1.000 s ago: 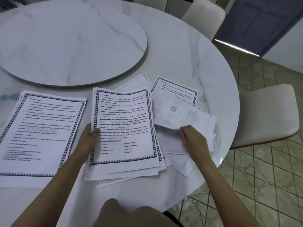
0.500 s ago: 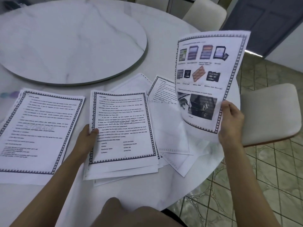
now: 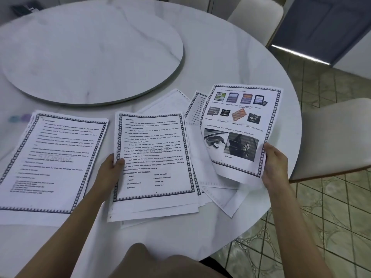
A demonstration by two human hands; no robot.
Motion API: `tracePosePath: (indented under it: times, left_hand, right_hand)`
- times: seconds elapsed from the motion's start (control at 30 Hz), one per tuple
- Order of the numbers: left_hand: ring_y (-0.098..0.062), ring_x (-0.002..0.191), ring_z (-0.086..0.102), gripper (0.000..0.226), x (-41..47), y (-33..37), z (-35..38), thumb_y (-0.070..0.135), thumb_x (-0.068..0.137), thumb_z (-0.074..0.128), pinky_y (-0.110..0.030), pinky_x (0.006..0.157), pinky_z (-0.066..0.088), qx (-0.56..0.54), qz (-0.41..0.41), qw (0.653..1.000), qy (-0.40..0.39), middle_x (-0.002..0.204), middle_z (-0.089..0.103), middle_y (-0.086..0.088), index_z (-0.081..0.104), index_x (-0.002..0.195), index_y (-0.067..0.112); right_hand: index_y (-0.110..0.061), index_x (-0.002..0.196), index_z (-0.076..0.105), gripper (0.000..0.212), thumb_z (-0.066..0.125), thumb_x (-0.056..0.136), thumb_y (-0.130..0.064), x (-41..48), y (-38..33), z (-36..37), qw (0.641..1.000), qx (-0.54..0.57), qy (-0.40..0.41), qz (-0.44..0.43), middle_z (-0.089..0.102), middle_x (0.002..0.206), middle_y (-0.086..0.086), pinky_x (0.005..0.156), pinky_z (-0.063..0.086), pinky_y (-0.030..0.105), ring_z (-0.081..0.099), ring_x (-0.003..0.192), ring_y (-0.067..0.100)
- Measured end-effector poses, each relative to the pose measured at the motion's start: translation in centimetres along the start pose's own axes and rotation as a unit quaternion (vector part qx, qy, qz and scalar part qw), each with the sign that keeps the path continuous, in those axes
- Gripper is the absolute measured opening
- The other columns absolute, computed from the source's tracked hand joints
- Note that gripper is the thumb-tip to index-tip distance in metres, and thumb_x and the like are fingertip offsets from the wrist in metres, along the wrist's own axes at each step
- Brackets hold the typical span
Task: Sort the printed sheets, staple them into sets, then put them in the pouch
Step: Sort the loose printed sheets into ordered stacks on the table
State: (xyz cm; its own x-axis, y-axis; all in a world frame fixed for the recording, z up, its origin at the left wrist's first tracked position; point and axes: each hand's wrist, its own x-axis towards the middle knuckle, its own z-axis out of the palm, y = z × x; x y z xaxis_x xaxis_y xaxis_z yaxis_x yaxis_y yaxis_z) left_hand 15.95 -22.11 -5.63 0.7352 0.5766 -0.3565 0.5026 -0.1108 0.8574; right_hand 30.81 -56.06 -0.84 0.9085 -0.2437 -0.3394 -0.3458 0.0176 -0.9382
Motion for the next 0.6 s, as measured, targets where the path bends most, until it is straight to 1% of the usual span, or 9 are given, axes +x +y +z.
tracePosePath:
  times: [0.03, 0.07, 0.17, 0.27, 0.3, 0.37, 0.43, 0.53, 0.6]
  left_hand:
    - [-0.024, 0.112, 0.051, 0.030, 0.1, -0.1, -0.1, 0.020, 0.098, 0.041, -0.030, 0.087, 0.034, 0.002, 0.000, 1.000, -0.003, 0.116, 0.054, -0.005, 0.048, 0.123, 0.003]
    - [-0.023, 0.107, 0.052, 0.028, 0.1, -0.2, -0.3, 0.020, 0.098, 0.041, -0.031, 0.087, 0.035, 0.001, -0.001, 1.000, -0.006, 0.115, 0.055, -0.006, 0.049, 0.120, 0.005]
    - [-0.022, 0.103, 0.052, 0.027, 0.0, 0.1, -0.3, 0.021, 0.098, 0.041, -0.032, 0.086, 0.037, 0.004, 0.001, 1.000, -0.013, 0.112, 0.056, -0.004, 0.050, 0.118, 0.006]
    - [-0.020, 0.103, 0.051, 0.026, -0.2, 0.4, -0.3, 0.020, 0.098, 0.041, -0.031, 0.086, 0.036, 0.005, 0.002, 1.000, -0.014, 0.112, 0.055, -0.002, 0.050, 0.119, 0.007]
    - [-0.019, 0.103, 0.051, 0.026, -0.3, 0.4, -0.3, 0.019, 0.098, 0.041, -0.031, 0.086, 0.036, 0.005, 0.001, 1.000, -0.013, 0.112, 0.055, -0.002, 0.050, 0.119, 0.007]
    - [-0.018, 0.104, 0.050, 0.027, -0.3, 0.4, -0.2, 0.019, 0.099, 0.040, -0.031, 0.087, 0.036, 0.005, -0.001, 1.000, -0.015, 0.113, 0.055, -0.001, 0.049, 0.121, 0.008]
    - [-0.018, 0.105, 0.049, 0.029, -0.4, 0.5, -0.2, 0.019, 0.099, 0.040, -0.031, 0.089, 0.035, 0.005, -0.003, 1.000, -0.016, 0.115, 0.054, -0.001, 0.048, 0.124, 0.008]
    - [-0.019, 0.106, 0.049, 0.028, -0.3, 0.4, -0.2, 0.019, 0.099, 0.040, -0.031, 0.089, 0.035, 0.005, -0.008, 1.000, -0.015, 0.117, 0.055, -0.004, 0.048, 0.123, 0.008]
    - [-0.020, 0.108, 0.049, 0.027, -0.4, 0.6, -0.1, 0.018, 0.099, 0.039, -0.031, 0.089, 0.035, 0.004, -0.010, 1.000, -0.014, 0.122, 0.055, -0.008, 0.048, 0.123, 0.008]
  right_hand:
    - [-0.002, 0.103, 0.063, 0.026, 0.045, 0.097, -0.019, 0.1, 0.2, -0.1, 1.000, 0.000, 0.002, 0.003, 0.067, 0.099, 0.014, 0.089, 0.052, 0.039, 0.062, 0.096, 0.029]
    - [-0.002, 0.101, 0.064, 0.025, 0.046, 0.097, -0.019, 0.1, 0.4, -0.3, 1.000, -0.002, 0.003, 0.002, 0.068, 0.094, 0.012, 0.089, 0.051, 0.039, 0.062, 0.095, 0.028]
    - [-0.009, 0.085, 0.065, 0.022, 0.047, 0.096, -0.017, 0.4, 0.9, -0.9, 1.000, 0.001, 0.007, 0.001, 0.070, 0.071, -0.002, 0.079, 0.053, 0.032, 0.062, 0.081, 0.021]
    - [-0.008, 0.087, 0.062, 0.018, 0.047, 0.095, -0.014, 0.4, 1.2, -1.4, 0.999, 0.026, 0.018, 0.006, 0.064, 0.077, 0.002, 0.062, 0.051, 0.022, 0.059, 0.071, 0.015]
    - [-0.009, 0.086, 0.062, 0.018, 0.047, 0.096, -0.013, 0.4, 1.3, -1.5, 0.999, 0.034, 0.024, 0.009, 0.063, 0.076, 0.002, 0.059, 0.050, 0.021, 0.057, 0.068, 0.013]
    - [-0.012, 0.077, 0.061, 0.023, 0.047, 0.096, -0.011, 0.4, 1.7, -1.9, 0.998, 0.047, 0.028, 0.013, 0.065, 0.067, -0.003, 0.057, 0.048, 0.021, 0.056, 0.063, 0.009]
    - [-0.014, 0.074, 0.060, 0.026, 0.047, 0.096, -0.010, 0.5, 2.3, -2.3, 0.998, 0.047, 0.035, 0.013, 0.066, 0.056, -0.011, 0.055, 0.049, 0.019, 0.057, 0.060, 0.007]
    - [-0.014, 0.073, 0.060, 0.026, 0.047, 0.096, -0.010, 0.7, 2.9, -2.8, 0.998, 0.039, 0.045, 0.017, 0.066, 0.057, -0.010, 0.056, 0.051, 0.018, 0.058, 0.062, 0.008]
    - [-0.015, 0.071, 0.059, 0.028, 0.047, 0.096, -0.009, 1.0, 3.4, -3.1, 0.998, 0.029, 0.056, 0.023, 0.065, 0.053, -0.011, 0.053, 0.051, 0.016, 0.060, 0.055, 0.004]
